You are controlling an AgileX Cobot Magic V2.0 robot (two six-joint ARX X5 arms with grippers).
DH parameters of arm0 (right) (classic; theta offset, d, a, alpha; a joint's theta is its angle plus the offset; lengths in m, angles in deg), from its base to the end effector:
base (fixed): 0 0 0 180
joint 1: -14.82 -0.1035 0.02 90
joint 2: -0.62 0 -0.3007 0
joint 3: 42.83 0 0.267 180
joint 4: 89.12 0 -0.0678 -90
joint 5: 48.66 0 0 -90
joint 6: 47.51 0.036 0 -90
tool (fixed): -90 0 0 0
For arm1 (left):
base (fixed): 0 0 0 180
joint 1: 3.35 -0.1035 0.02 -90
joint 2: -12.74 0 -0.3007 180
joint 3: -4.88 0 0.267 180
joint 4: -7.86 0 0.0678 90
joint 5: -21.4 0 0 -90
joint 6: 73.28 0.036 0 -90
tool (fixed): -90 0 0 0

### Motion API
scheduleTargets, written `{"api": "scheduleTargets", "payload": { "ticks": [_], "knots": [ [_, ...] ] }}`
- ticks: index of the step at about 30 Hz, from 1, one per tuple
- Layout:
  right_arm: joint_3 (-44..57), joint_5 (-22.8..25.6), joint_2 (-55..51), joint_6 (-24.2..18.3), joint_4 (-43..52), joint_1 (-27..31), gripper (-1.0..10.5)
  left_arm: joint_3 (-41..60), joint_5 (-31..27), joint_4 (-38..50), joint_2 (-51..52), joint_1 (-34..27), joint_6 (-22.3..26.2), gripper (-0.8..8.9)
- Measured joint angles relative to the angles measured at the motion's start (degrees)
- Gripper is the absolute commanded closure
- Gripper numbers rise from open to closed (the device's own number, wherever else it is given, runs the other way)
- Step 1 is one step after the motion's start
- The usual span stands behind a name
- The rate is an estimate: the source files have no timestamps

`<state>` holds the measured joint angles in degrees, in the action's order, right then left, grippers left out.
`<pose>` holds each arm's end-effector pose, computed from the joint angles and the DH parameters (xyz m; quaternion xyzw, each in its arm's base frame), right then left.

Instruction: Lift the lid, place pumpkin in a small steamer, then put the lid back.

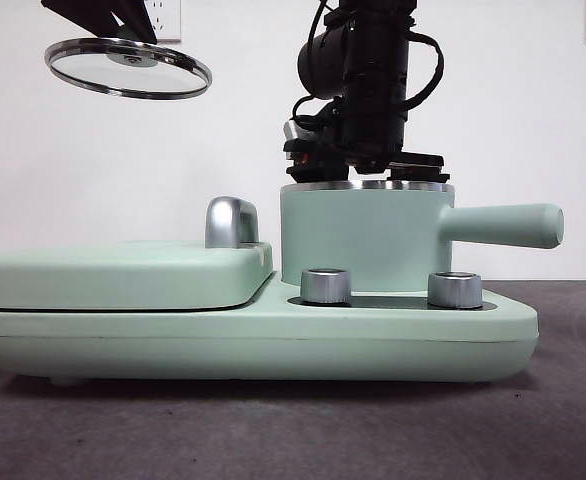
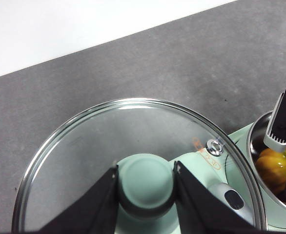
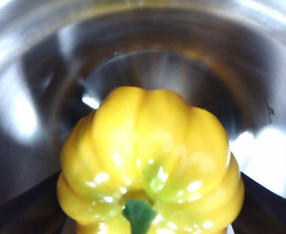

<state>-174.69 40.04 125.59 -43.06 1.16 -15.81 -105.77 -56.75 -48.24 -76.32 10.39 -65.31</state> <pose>0.4043 0.2404 0.2790 -0.1394 0.6475 0.1813 0.7270 0.3365 -0.0899 0.4440 0.0696 0.2812 -0.2316 0.9287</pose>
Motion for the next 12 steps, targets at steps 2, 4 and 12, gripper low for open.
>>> {"api": "scheduleTargets", "payload": {
  "ticks": [2, 4, 12],
  "knots": [
    [0.0, 0.0, 0.0, 0.0, 0.0, 0.0, 6.7, 0.0, 0.0, 0.0, 0.0, 0.0, 0.0, 7.98],
    [0.0, 0.0, 0.0, 0.0, 0.0, 0.0, 6.7, 0.0, 0.0, 0.0, 0.0, 0.0, 0.0, 7.98],
    [0.0, 0.0, 0.0, 0.0, 0.3, 0.0, 5.8, 0.0, 0.0, 0.0, 0.0, 0.0, 0.0, 7.98]
  ]
}}
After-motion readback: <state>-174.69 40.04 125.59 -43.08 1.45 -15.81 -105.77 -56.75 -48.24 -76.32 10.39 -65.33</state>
